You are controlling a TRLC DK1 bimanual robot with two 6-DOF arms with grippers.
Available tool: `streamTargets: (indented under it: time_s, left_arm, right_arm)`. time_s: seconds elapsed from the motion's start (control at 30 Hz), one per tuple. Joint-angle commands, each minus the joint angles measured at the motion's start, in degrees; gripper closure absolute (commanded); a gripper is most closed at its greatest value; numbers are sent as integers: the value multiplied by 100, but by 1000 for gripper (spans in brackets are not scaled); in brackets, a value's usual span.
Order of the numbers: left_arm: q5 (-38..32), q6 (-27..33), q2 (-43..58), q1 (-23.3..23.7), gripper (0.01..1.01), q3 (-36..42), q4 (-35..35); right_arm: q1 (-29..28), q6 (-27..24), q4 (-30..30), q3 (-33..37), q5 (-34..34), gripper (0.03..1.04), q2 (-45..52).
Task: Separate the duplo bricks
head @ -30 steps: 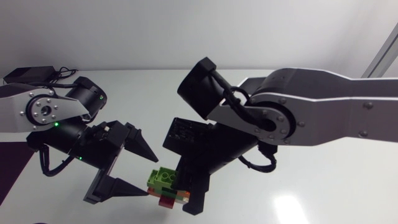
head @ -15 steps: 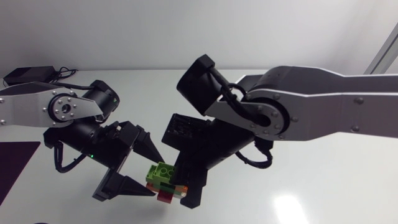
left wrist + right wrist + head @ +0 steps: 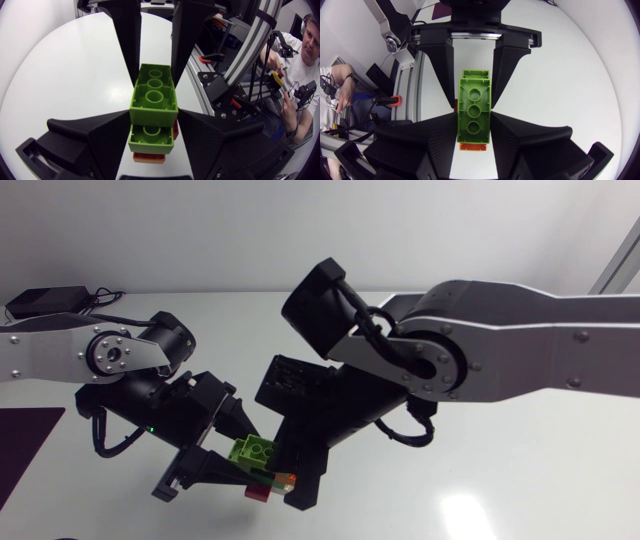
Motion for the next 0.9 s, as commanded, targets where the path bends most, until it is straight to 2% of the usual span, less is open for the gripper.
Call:
streamTargets:
  time_s: [0.0, 0.47, 0.87]
  left_arm:
    - [123, 241, 101, -11, 561, 66, -85]
    - [123, 311, -84, 130, 585, -137, -129]
    - [140, 399, -233, 59, 751, -242, -85]
  right_arm:
    - [24, 104, 113, -93, -69, 790, -84]
    - [-72, 139, 113, -207, -69, 790, -392]
    - [-64, 306, 139, -400, -95, 790, -559]
